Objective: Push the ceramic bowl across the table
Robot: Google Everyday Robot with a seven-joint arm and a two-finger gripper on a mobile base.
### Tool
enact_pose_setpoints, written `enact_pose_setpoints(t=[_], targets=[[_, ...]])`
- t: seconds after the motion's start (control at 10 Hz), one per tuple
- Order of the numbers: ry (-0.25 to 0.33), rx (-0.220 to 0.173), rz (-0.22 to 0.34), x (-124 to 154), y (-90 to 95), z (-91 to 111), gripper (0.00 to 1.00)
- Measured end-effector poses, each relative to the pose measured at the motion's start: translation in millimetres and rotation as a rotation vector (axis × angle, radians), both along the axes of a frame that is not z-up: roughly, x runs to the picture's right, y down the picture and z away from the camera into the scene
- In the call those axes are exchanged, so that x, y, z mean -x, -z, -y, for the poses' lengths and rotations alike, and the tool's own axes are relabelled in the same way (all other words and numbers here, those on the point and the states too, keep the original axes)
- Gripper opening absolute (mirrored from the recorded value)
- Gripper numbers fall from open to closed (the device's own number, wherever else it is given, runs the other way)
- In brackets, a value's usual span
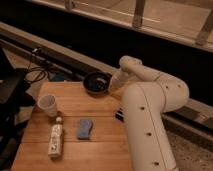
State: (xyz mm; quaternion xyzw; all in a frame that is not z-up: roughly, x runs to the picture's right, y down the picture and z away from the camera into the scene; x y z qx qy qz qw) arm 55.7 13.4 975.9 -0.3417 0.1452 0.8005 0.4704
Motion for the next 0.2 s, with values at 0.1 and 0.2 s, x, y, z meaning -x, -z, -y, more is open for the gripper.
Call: enact_pose_setpoints(t=[0.1, 0.2], targets=[[0.008, 0.001, 0.006, 5.6, 0.5, -0.5, 0.22], [0.020, 0.002, 0.009, 13.7, 1.6, 0.5, 0.22]])
